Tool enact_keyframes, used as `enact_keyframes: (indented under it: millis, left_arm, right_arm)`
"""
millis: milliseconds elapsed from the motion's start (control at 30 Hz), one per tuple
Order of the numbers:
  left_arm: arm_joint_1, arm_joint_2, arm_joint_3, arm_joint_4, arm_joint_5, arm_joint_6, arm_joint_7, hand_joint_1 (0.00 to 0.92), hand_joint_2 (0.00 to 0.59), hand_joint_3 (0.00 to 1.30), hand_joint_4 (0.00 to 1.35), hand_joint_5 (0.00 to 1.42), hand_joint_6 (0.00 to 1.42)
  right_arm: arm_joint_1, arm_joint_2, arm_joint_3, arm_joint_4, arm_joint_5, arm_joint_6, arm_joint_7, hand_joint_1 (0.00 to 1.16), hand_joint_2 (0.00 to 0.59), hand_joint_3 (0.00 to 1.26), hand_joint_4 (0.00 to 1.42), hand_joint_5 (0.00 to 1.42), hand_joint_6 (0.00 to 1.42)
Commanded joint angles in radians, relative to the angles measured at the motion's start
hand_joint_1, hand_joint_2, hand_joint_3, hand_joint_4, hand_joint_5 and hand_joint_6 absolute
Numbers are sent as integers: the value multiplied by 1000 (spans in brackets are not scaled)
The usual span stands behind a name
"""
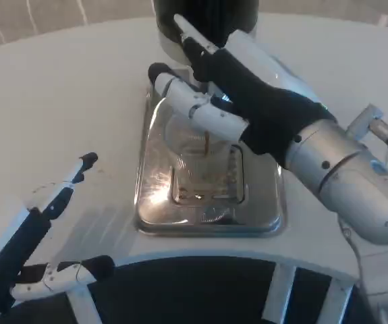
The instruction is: Grasp the cup under the faucet to collect the drink, then remove the cup.
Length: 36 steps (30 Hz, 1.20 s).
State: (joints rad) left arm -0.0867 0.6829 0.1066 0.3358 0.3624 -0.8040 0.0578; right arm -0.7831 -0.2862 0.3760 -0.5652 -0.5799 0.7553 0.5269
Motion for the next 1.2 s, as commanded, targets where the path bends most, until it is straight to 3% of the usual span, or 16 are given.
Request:
enact_keyframes:
  millis: [33, 233, 367, 600, 833, 1200]
  left_arm:
    - [6, 4, 2, 9, -13, 15, -23, 43, 56, 46, 41, 115, 163]
    - [-8, -25, -1, -6, -68, 70, -62, 54, 50, 8, 16, 129, 163]
    - [-38, -79, -5, -56, -111, 178, -86, 106, 36, 0, 0, 153, 192]
    - [-98, -139, -32, -95, -77, 293, -78, 171, 29, 0, 0, 169, 235]
    - [-168, -167, -61, -44, -38, 296, -59, 239, 31, 0, 0, 172, 244]
    - [-254, -183, -98, 60, -17, 259, -33, 258, 29, 0, 0, 181, 247]
  right_arm:
    - [-4, -12, 68, -1, -2, -29, 50, 0, 469, 0, 0, 0, 0]
    - [2, -11, 69, 17, -15, -37, 44, 0, 469, 0, 0, 0, 0]
    - [11, -12, 62, 18, -20, -40, 42, 0, 469, 0, 0, 0, 0]
    - [20, -21, 53, 8, -20, -33, 48, 0, 469, 0, 0, 0, 0]
    - [26, -28, 44, 0, -22, -24, 52, 0, 474, 0, 0, 0, 0]
    - [32, -24, 42, -3, -25, -10, 52, 0, 485, 0, 0, 0, 0]
